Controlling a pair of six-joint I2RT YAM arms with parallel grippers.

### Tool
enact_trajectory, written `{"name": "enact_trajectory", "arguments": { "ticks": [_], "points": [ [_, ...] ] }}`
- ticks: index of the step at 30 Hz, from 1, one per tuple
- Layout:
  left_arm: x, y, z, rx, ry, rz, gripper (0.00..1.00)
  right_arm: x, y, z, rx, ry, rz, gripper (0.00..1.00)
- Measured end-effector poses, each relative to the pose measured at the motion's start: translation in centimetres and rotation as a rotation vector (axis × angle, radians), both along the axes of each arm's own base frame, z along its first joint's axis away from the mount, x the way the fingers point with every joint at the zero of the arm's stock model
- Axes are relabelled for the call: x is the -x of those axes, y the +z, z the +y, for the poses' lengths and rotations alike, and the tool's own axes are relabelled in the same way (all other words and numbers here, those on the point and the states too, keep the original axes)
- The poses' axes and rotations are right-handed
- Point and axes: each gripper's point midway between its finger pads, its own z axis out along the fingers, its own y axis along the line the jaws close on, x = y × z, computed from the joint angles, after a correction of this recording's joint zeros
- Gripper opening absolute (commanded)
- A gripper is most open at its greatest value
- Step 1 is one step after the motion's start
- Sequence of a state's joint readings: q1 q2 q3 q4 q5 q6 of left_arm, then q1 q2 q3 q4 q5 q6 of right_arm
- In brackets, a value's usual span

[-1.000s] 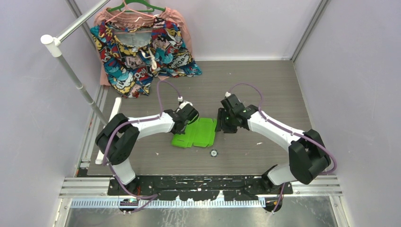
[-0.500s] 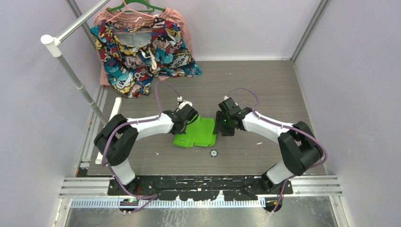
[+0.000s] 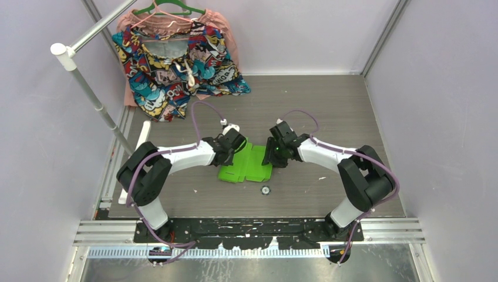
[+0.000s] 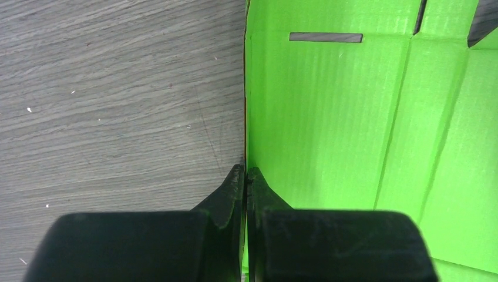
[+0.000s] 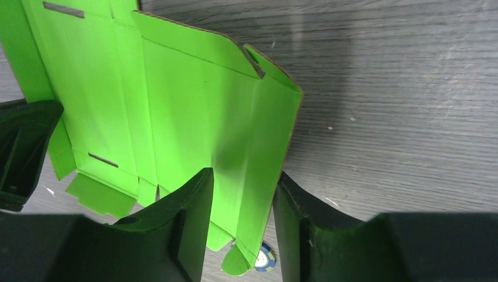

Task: Fold the paper box
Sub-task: Fold the paper box at the center of the board.

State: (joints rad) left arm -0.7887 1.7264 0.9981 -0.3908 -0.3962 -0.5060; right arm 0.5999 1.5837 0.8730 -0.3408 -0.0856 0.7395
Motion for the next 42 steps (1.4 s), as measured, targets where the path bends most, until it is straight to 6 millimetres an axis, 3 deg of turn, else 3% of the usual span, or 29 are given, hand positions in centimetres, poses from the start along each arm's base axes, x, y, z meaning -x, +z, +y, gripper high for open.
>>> {"name": "enact_trajectory", "arguments": {
  "ticks": [5,9,20,31,35,39,42],
  "points": [
    [0.0,0.0,0.0,0.007,0.008,0.003,0.00,-0.1,-0.4,-0.2,0.006,-0.012,0.011,0.22],
    [0.0,-0.1,0.0,0.013,0.009,0.001,0.00,-0.2,-0.4,-0.2,0.005,-0.011,0.010,0.12],
    [0.0,-0.1,-0.1,0.028,0.007,-0.004,0.00,-0.3,0.0,-0.3,-0.001,-0.011,0.011,0.05],
    [-0.1,-0.1,0.0,0.020,0.012,-0.012,0.00,-1.3,2.8,1.1,-0.076,0.007,-0.026,0.03],
    [-0.3,-0.2,0.1,0.001,0.015,-0.017,0.00,-1.9,4.1,2.4,-0.137,0.016,-0.044,0.03],
    [-0.6,-0.2,-0.1,-0.002,0.016,-0.025,0.00,-2.7,6.2,5.0,-0.255,0.049,-0.084,0.02],
    [-0.7,-0.2,-0.4,0.005,0.012,-0.031,0.00,-2.7,6.7,6.5,-0.310,0.068,-0.090,0.02]
  ]
}}
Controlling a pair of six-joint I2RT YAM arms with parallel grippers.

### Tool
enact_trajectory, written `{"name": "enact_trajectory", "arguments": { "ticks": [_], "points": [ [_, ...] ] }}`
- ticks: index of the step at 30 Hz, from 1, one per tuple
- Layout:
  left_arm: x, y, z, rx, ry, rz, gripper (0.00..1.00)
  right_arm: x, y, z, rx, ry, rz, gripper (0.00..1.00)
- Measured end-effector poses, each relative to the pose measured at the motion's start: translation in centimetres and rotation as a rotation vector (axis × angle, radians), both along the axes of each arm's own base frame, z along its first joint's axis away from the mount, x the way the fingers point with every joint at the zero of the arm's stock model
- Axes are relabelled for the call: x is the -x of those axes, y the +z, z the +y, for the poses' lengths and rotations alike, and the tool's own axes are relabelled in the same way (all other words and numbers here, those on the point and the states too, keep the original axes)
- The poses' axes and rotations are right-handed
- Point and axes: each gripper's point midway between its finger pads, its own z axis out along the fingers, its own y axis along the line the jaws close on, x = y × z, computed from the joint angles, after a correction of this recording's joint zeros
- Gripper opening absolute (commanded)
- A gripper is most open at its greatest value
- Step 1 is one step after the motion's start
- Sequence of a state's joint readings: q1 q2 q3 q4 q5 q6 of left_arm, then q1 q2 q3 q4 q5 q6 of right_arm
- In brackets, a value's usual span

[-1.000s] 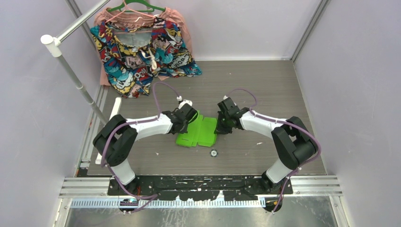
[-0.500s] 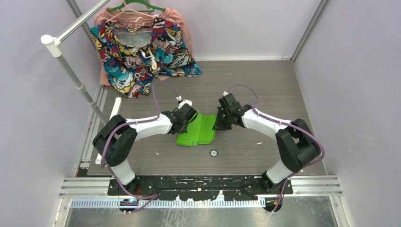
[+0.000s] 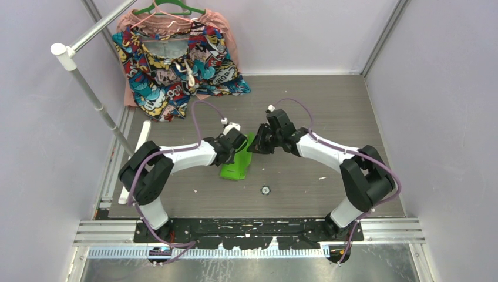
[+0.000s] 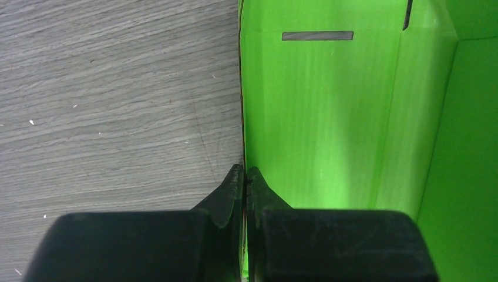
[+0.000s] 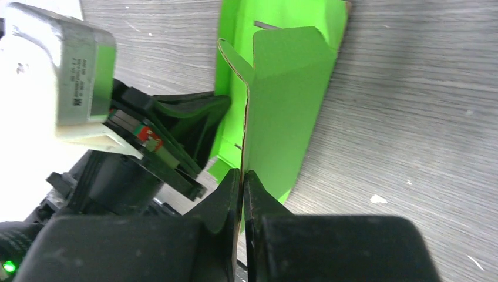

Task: Fold the paper box
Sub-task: Fold the paper box at the center of the board.

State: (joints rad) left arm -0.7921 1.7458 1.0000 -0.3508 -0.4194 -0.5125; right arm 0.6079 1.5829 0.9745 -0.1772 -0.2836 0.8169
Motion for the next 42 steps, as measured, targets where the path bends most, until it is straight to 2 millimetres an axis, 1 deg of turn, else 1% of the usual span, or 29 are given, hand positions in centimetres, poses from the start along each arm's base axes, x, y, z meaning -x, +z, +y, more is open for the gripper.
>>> {"name": "enact_trajectory", "arguments": {
  "ticks": [5,11,15,19,23,28,33,39,40,41,42],
  "points": [
    [-0.2,0.0,-0.5,0.012,-0.004,-0.010,0.00,-0.4,0.7,1.7,-0.081,0.010,-0.003,0.01],
    [-0.6,0.0,-1.4,0.046,-0.014,-0.023,0.00,-0.9,1.4,2.8,-0.156,0.009,-0.012,0.01],
    [-0.8,0.0,-1.9,0.067,-0.019,-0.030,0.00,-1.1,1.4,3.2,-0.195,0.003,-0.018,0.01],
    [-0.7,-0.3,-2.0,0.078,-0.022,-0.033,0.00,-1.1,0.9,3.5,-0.234,-0.010,-0.014,0.01],
    [-0.7,-0.6,-2.0,0.101,-0.021,-0.039,0.00,-1.2,0.7,4.1,-0.299,-0.010,0.004,0.01],
    [-1.1,-0.7,-2.2,0.143,-0.012,-0.065,0.00,-1.6,0.5,4.8,-0.405,-0.016,0.013,0.01],
    [-1.9,-0.8,-2.4,0.216,0.018,-0.102,0.00,-2.2,0.5,5.2,-0.501,-0.029,0.009,0.01],
    [-2.7,-0.7,-3.3,0.338,0.046,-0.153,0.00,-3.0,0.5,5.2,-0.590,-0.058,0.006,0.01],
    [-2.8,-0.8,-3.5,0.356,0.046,-0.158,0.00,-3.3,0.5,5.1,-0.596,-0.066,0.002,0.06],
    [-2.8,-0.8,-3.8,0.378,0.047,-0.161,0.00,-3.4,0.4,5.1,-0.601,-0.072,0.001,0.19],
    [-2.9,-0.8,-4.1,0.393,0.048,-0.163,0.00,-3.6,0.4,5.0,-0.603,-0.077,0.002,0.29]
  ]
}}
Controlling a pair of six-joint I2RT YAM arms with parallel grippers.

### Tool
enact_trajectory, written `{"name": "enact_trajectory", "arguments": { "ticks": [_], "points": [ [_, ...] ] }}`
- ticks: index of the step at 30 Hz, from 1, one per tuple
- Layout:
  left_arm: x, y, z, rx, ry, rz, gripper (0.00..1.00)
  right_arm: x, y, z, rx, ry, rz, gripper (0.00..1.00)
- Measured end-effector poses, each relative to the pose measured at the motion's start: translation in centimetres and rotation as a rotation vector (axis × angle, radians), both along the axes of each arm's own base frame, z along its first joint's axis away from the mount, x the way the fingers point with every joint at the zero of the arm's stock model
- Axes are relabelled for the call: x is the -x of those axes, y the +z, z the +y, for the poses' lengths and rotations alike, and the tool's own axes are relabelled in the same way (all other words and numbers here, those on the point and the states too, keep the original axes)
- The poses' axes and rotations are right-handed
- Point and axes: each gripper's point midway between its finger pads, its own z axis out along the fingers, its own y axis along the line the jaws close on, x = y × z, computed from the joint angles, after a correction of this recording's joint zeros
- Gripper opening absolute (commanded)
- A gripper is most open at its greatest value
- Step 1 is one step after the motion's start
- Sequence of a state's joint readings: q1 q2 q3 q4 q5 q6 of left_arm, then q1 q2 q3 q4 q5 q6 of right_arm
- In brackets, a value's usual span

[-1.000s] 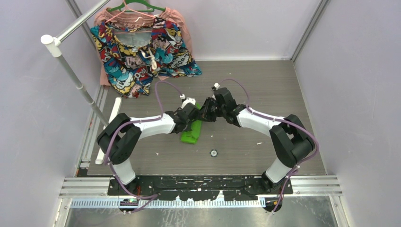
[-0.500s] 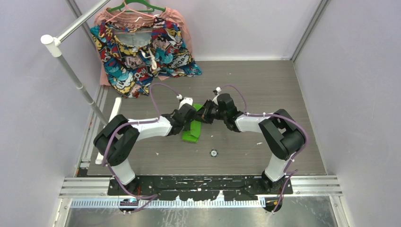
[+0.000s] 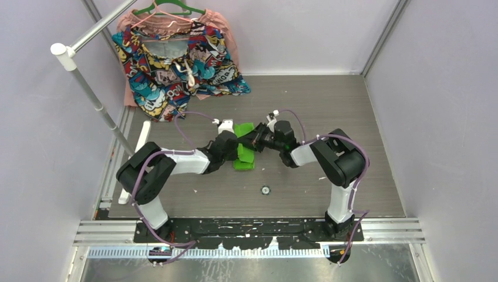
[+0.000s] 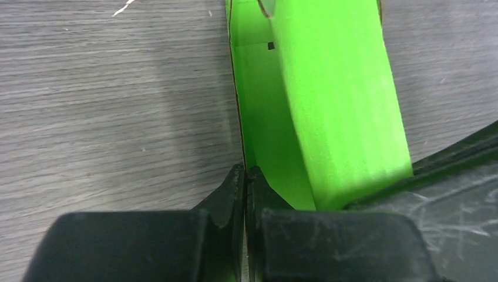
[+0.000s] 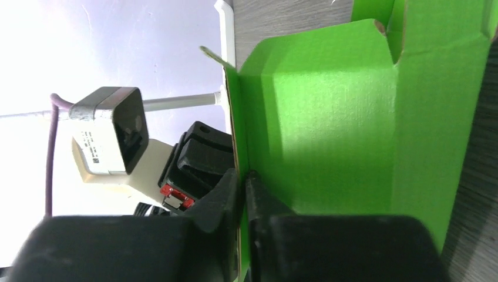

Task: Fold the paper box
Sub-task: Fold the paper box at the center of the board.

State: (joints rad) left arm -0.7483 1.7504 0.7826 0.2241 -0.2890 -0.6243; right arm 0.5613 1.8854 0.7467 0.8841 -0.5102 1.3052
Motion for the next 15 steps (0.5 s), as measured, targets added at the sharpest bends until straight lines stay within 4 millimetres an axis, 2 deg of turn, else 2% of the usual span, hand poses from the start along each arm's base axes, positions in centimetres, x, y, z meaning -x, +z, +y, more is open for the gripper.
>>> {"name": "enact_trajectory", "arguments": {
  "ticks": [2,4,10,15],
  "points": [
    [-0.2,0.0,-0.5,0.031,0.004,-0.002,0.00,-0.2,0.0,-0.1,-0.002,-0.010,0.004,0.43],
    [-0.4,0.0,-0.9,0.061,0.019,0.002,0.00,-0.5,0.1,-0.2,0.011,-0.011,0.000,0.50],
    [-0.6,0.1,-1.5,0.097,0.027,0.016,0.00,-1.4,0.6,-1.1,0.199,-0.023,-0.021,0.50],
    [-0.1,0.3,-3.5,0.144,-0.035,0.027,0.00,-1.1,0.8,-3.1,0.356,-0.051,-0.037,0.51]
  ]
}}
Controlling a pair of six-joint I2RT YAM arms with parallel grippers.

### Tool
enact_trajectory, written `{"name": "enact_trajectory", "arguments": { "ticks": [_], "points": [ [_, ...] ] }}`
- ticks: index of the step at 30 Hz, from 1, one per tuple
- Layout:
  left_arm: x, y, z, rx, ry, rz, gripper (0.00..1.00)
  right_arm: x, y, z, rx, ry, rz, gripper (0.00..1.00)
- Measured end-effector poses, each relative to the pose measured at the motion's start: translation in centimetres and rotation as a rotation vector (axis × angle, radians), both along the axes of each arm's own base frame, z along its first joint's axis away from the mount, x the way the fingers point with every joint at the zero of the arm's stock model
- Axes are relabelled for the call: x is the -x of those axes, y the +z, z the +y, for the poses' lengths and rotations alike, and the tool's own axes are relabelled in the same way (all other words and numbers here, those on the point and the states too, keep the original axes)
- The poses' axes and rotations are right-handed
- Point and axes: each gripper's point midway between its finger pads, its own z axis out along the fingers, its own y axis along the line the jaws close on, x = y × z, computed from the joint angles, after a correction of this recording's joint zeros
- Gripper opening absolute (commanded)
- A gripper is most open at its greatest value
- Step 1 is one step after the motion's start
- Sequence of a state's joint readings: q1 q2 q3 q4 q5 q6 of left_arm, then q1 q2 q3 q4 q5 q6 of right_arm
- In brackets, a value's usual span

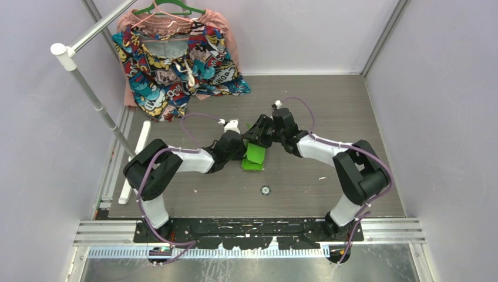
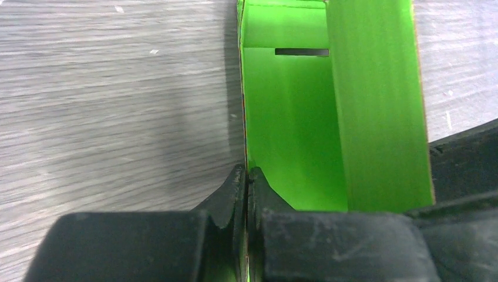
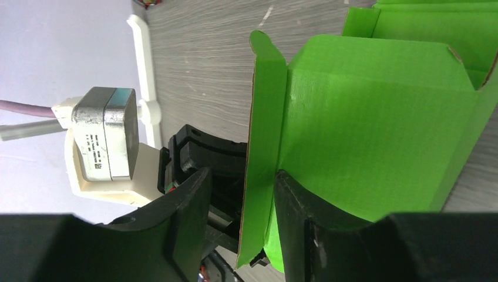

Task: Fold the paper box
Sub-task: Fold the paper box at the center of the board.

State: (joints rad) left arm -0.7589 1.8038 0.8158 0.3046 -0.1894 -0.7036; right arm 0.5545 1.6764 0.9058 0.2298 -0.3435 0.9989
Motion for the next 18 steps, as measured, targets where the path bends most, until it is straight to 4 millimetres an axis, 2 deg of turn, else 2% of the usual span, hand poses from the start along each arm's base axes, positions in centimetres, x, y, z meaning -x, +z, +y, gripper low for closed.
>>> {"name": "enact_trajectory", "arguments": {
  "ticks": [4,6,9,14,18],
  "points": [
    [0.6,0.3,-1.6,0.038,-0.054,0.002,0.00,0.6,0.1,-1.7,0.085,-0.026,-0.004,0.58],
    [0.9,0.3,-2.1,0.050,-0.073,0.007,0.00,1.0,0.2,-2.3,0.109,-0.031,-0.002,0.66],
    [1.1,0.3,-2.4,0.061,-0.089,0.014,0.00,1.3,0.2,-3.1,0.139,-0.037,0.002,0.69],
    [1.3,0.4,-2.6,0.070,-0.096,0.020,0.00,2.3,0.8,-3.3,0.123,-0.007,0.007,0.72],
    [1.4,0.4,-2.9,0.072,-0.106,0.022,0.00,3.1,2.6,-2.9,0.076,0.033,-0.013,0.74]
  ]
}}
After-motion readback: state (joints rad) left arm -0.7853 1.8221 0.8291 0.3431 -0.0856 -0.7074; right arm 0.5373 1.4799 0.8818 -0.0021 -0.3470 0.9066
